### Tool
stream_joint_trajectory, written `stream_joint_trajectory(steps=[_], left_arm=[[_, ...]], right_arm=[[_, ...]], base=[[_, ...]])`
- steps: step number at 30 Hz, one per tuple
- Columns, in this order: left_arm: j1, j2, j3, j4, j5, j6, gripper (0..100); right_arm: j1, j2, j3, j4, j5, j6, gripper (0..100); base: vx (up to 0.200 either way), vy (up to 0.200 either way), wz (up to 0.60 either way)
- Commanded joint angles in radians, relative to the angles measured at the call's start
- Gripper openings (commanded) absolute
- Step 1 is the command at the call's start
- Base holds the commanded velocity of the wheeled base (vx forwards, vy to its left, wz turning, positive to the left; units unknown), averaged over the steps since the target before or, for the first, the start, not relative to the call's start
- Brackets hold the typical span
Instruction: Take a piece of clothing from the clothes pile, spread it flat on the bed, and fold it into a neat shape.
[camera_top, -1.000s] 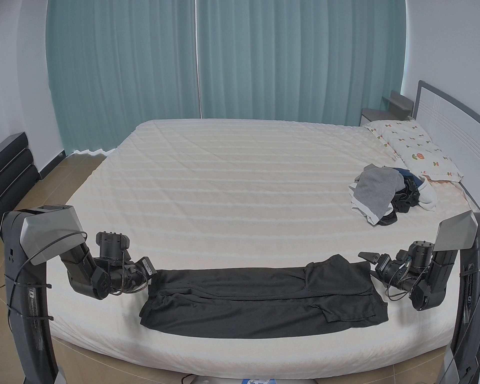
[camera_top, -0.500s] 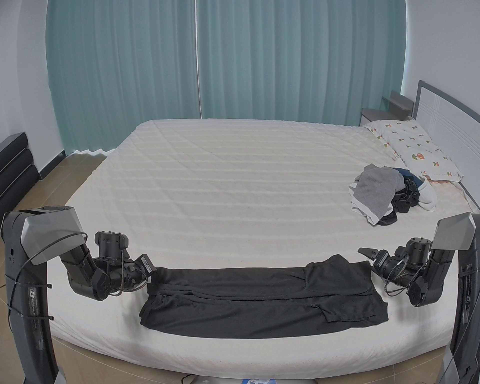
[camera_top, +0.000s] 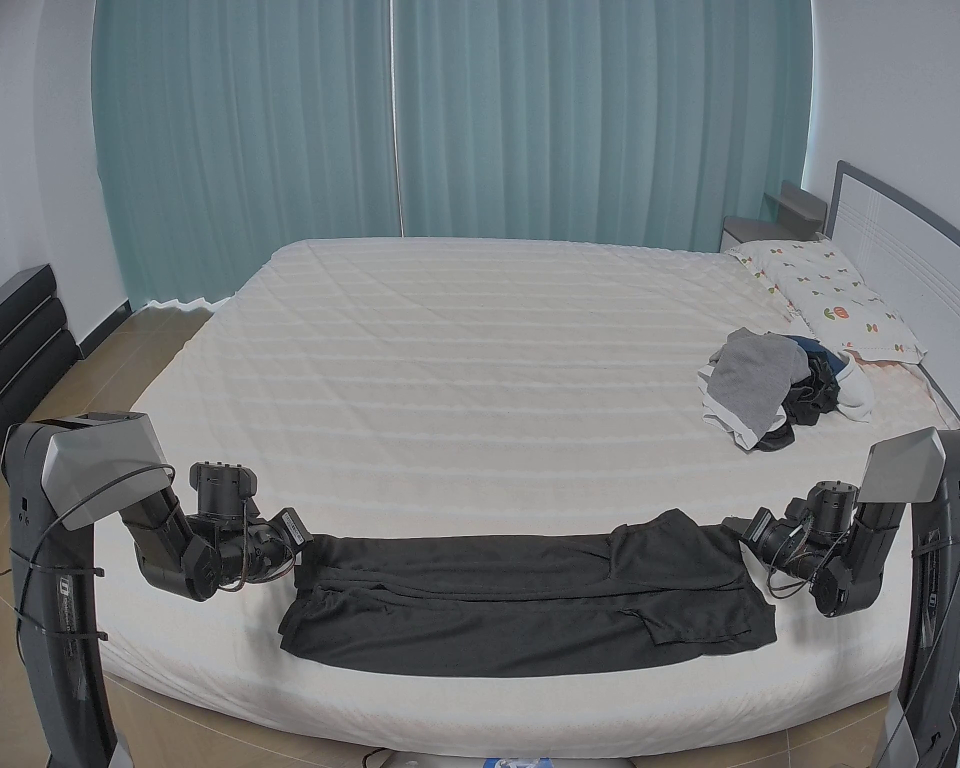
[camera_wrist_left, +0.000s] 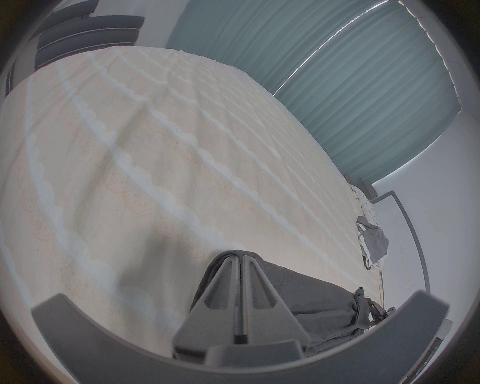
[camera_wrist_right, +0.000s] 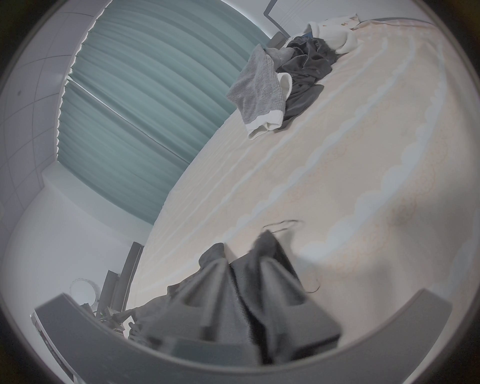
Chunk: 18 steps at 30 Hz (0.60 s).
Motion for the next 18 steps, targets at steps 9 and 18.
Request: stream_joint_trajectory(steps=[9,18], left_arm=[[0.023,0.003,-0.02,-0.003,0.032,-0.013,0],[0.031,0.006,-0.046,-0.009,0.052,-0.054,0]], right_arm=[[-0.029,0.012,-0.054,-0.001,-0.058,0.0,0],[-0.05,0.023,-0.084,-0.004,-0.078,0.005,0]], base=[[0.0,0.0,0.0],[0.0,0.0,0.0]])
